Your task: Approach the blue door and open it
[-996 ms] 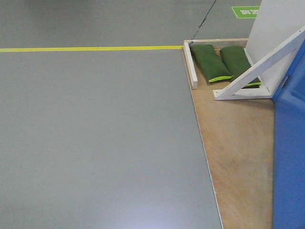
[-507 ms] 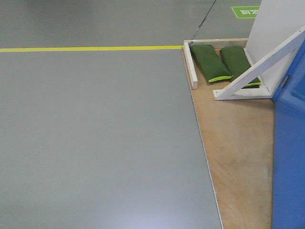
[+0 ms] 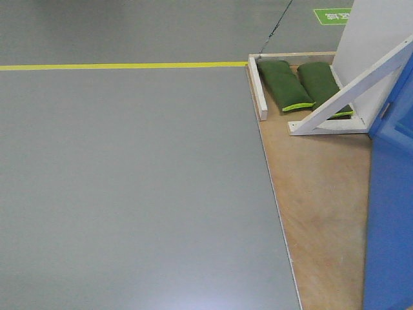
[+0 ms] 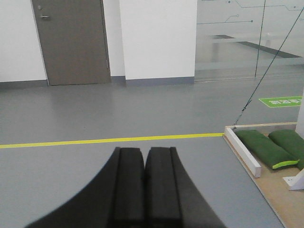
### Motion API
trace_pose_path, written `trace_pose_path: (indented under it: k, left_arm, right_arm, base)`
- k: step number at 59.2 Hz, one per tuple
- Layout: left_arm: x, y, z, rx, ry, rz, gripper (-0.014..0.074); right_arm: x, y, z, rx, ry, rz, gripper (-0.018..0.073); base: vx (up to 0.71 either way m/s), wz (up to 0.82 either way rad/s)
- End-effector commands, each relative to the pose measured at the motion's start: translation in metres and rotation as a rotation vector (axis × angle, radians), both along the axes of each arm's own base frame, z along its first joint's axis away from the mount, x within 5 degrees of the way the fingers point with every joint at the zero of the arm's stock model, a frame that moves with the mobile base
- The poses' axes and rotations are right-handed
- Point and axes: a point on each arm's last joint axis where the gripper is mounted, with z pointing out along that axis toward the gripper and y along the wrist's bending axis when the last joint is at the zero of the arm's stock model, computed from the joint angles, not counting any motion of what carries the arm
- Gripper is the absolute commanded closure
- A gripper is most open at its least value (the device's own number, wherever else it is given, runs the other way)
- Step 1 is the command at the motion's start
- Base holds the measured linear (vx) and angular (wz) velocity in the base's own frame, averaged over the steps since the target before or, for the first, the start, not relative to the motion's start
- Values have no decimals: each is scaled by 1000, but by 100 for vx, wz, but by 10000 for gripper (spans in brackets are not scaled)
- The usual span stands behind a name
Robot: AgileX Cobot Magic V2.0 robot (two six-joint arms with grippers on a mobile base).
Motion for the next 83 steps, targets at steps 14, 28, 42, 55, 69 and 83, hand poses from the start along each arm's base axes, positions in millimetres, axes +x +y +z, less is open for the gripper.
trace_pose_path:
  k: [14, 28, 42, 55, 69, 83]
  left_arm:
    - [-3, -1, 17, -4, -125, -6, 524]
    - [-3, -1, 17, -4, -125, -6, 524]
    - [-3, -1, 17, -4, -125, -6, 524]
    - [-3, -1, 17, -4, -125, -6, 524]
    - [-3, -1, 17, -4, -125, -6, 524]
    - [-3, -1, 17, -4, -125, -6, 524]
  right_arm:
    - [-6, 28, 24, -59, 19, 125, 561]
    - [0, 41, 24, -41, 52, 242, 561]
    - [17, 62, 24, -44, 50, 345, 561]
    - [23, 70, 25, -47, 52, 384, 561]
    - [19, 79, 28, -51, 62, 436, 561]
    - [20, 93, 28, 12, 42, 578, 561]
  base:
    - [0, 0]
    - [0, 0]
    - [0, 0]
    - [0, 0]
    - [0, 0]
    - [0, 0]
